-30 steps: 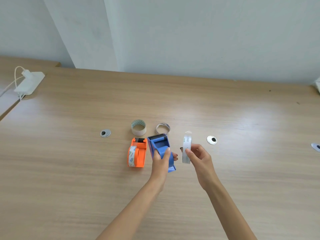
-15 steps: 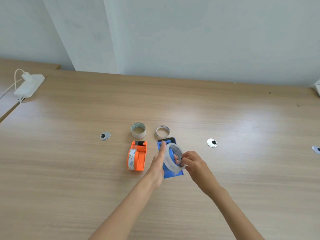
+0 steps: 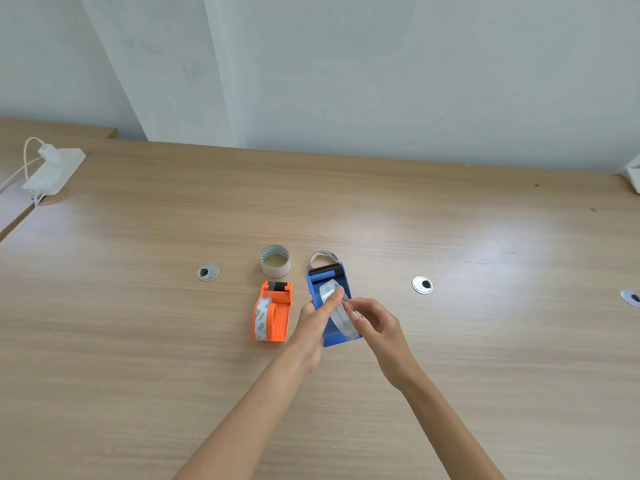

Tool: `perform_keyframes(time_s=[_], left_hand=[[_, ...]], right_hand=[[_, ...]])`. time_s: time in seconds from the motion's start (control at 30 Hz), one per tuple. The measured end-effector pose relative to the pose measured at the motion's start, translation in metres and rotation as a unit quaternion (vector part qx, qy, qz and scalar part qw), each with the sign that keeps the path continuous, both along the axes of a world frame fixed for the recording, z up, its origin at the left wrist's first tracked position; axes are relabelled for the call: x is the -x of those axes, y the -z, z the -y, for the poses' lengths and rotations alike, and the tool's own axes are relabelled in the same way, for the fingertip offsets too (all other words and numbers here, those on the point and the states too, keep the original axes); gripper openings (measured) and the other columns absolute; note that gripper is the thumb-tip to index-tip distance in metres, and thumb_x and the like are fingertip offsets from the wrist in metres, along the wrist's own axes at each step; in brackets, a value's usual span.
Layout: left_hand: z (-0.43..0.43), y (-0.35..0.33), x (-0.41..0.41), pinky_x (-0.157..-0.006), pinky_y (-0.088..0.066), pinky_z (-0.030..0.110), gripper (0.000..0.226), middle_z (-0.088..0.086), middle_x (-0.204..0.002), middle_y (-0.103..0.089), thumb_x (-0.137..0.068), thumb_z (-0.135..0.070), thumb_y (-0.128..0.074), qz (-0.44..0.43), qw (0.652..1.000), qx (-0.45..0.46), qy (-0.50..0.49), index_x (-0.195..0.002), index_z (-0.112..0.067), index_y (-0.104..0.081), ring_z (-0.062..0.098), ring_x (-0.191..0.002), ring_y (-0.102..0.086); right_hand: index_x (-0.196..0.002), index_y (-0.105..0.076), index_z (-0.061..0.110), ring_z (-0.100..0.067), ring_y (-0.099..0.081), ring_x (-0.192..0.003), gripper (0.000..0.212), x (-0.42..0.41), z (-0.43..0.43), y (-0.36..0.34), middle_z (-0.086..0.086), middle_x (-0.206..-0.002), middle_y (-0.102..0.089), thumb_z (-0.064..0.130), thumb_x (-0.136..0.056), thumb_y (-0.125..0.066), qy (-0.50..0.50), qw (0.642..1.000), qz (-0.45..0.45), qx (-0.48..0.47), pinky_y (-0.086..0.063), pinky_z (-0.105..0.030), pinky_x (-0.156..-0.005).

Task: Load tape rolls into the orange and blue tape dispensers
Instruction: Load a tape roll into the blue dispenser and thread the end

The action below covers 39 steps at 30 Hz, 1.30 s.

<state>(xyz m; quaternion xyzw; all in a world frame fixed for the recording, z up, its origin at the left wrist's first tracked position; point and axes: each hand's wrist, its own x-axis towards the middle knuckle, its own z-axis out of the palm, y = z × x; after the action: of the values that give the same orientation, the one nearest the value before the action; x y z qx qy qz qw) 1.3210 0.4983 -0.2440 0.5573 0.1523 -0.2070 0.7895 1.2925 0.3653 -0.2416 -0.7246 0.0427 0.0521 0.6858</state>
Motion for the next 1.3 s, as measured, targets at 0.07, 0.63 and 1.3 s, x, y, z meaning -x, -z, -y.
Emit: perform_keyframes(time_s=[0.07, 0.63, 1.3], left_hand=[[0.0, -0.002, -0.002, -0.108, -0.041, 0.052, 0.066, 0.007, -0.098, -0.073, -0.062, -0.06, -0.078, -0.003, 1.0, -0.005, -0.007, -0.106, -0.013, -0.065, 0.03, -0.112, -0.063], [0.004, -0.006, 0.0, -0.065, -0.055, 0.028, 0.033, 0.011, -0.089, -0.068, -0.098, -0.026, -0.048, 0.035, 0.997, -0.066, -0.014, -0.108, 0.002, -0.061, 0.021, -0.081, -0.066], [0.002, -0.001, 0.007, -0.067, -0.053, 0.028, 0.04, 0.006, -0.076, -0.059, -0.102, -0.034, -0.031, 0.052, 0.998, -0.003, 0.036, -0.098, -0.005, -0.059, 0.017, -0.07, -0.063]], right_hand=[[-0.105, -0.069, 0.013, -0.007, -0.063, -0.103, 0.017, 0.002, 0.002, -0.001, 0.006, -0.105, -0.071, 0.011, -0.092, -0.058, -0.017, 1.0, 0.006, 0.006, -0.049, -0.02, -0.084], [-0.115, -0.061, 0.017, -0.011, -0.065, -0.103, 0.022, 0.003, -0.007, -0.005, 0.0, -0.109, -0.07, 0.021, -0.094, -0.056, -0.002, 0.999, -0.039, -0.032, -0.052, -0.03, -0.091], [-0.117, -0.056, 0.01, -0.005, -0.038, -0.062, 0.045, -0.017, -0.006, 0.002, 0.01, -0.07, -0.038, -0.008, -0.078, -0.069, -0.112, 0.989, -0.1, 0.005, -0.043, -0.022, -0.069]])
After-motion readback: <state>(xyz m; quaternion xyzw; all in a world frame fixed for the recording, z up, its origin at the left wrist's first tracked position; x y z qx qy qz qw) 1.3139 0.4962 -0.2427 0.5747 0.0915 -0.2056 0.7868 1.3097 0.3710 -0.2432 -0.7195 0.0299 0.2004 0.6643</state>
